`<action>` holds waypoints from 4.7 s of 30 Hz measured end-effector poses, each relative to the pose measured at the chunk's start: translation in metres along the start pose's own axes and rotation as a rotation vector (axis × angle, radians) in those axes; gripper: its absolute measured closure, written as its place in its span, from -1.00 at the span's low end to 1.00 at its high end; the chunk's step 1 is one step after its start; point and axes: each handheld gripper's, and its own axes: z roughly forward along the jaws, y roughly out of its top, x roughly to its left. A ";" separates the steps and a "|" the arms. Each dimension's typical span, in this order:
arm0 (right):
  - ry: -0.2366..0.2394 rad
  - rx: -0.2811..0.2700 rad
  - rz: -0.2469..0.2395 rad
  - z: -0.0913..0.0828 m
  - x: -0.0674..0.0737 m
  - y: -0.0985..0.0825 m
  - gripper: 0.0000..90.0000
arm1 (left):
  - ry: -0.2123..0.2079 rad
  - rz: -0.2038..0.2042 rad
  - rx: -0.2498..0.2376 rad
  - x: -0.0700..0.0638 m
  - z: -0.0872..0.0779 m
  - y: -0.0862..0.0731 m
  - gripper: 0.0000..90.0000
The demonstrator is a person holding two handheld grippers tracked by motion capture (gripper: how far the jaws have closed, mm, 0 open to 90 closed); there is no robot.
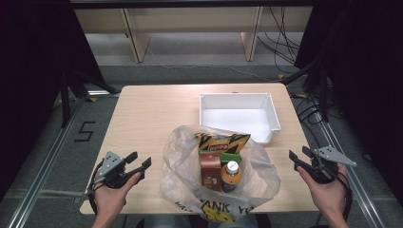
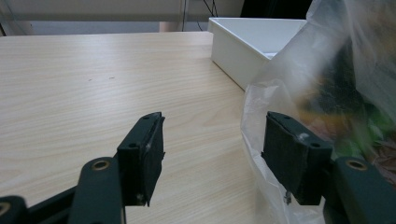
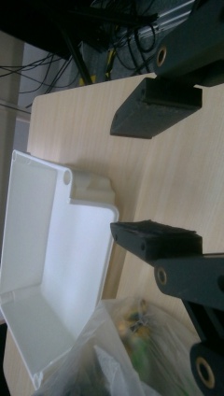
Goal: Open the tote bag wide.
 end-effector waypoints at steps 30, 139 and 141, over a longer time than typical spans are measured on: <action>0.337 -0.239 -0.220 -0.056 0.071 0.070 0.98 | -0.277 0.138 -0.157 -0.095 -0.021 0.116 0.41; 0.407 0.363 -0.238 0.050 0.068 0.006 0.94 | -0.250 0.262 0.433 -0.070 0.088 0.005 0.87; 0.408 0.339 -0.217 0.041 0.066 0.015 0.93 | -0.249 0.261 0.430 -0.070 0.087 0.006 0.87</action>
